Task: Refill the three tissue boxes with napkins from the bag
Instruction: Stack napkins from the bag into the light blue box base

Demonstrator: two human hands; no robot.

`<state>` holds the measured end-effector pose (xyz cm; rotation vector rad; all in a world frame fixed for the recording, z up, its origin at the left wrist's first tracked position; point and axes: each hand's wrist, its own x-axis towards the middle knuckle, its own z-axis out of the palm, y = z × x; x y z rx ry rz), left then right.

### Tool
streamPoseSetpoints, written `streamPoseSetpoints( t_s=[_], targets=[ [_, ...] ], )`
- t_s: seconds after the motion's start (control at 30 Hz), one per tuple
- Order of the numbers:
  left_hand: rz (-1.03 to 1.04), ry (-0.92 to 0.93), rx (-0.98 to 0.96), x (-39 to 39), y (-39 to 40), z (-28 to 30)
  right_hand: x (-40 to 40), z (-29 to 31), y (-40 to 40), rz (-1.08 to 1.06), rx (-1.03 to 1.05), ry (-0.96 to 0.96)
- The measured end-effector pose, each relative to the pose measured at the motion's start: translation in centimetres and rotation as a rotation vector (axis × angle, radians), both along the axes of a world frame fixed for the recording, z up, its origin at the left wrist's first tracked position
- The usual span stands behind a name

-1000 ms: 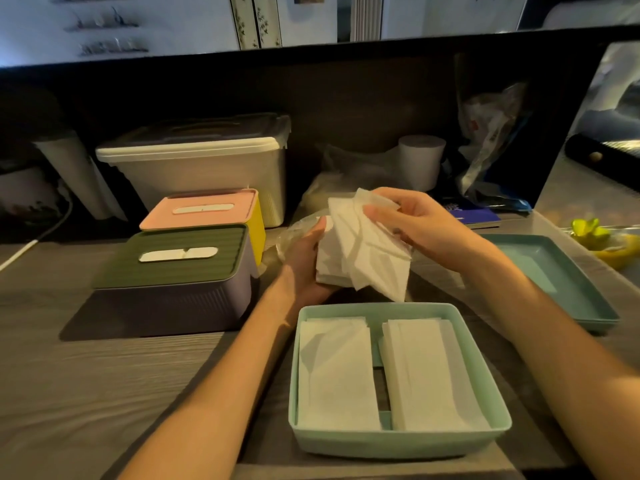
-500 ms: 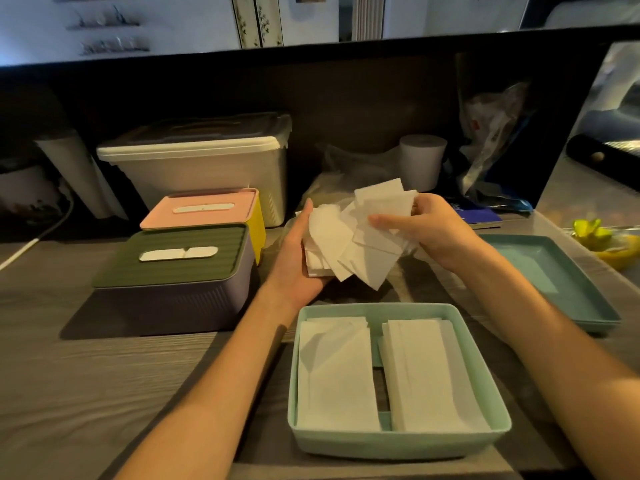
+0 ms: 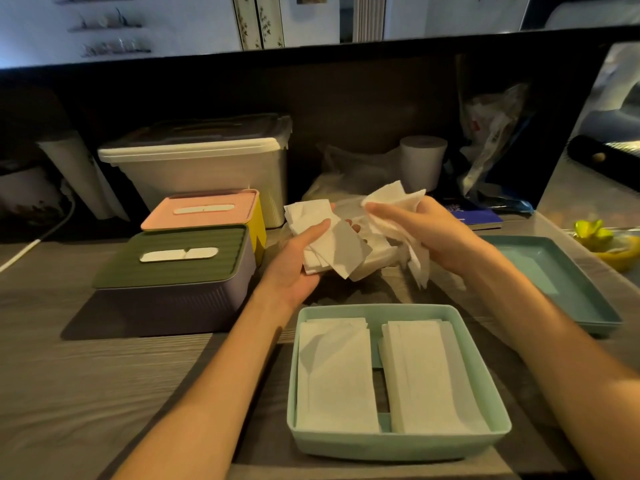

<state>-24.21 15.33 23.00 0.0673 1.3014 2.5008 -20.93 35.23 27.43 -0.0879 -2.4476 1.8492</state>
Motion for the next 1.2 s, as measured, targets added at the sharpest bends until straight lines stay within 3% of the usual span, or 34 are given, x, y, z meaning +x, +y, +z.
streamPoseSetpoints(
  t_s=[0.17, 0.3, 0.63, 0.8, 1.0, 1.1, 1.2],
  targets=[
    [0.036, 0.092, -0.057, 0.0, 0.5, -0.3, 0.1, -0.8, -0.9, 0.019, 0.326, -0.026],
    [0.05, 0.108, -0.059, 0.1, 0.6, -0.3, 0.0, -0.9, -0.4, 0.025, 0.376, -0.042],
    [-0.001, -0.052, 0.226, 0.6, -0.2, 0.8, -0.5, -0.6, 1.1, -0.098, -0.05, 0.273],
    [-0.034, -0.023, 0.063, 1.1, 0.2, 1.1, -0.4, -0.2, 1.1, -0.034, -0.102, 0.131],
    [0.008, -0.062, -0.099, 1.4, 0.2, 1.5, 0.3, 0.7, 1.5, 0.13, -0.315, -0.023],
    [0.189, 0.088, -0.192, 1.3, 0.5, 1.4, 0.1, 0.6, 1.4, 0.043, -0.298, -0.092],
    [0.437, 0.489, -0.423, 1.6, 0.6, 1.7, 0.2, 0.1, 0.9, -0.029, -0.255, -0.185]
  ],
)
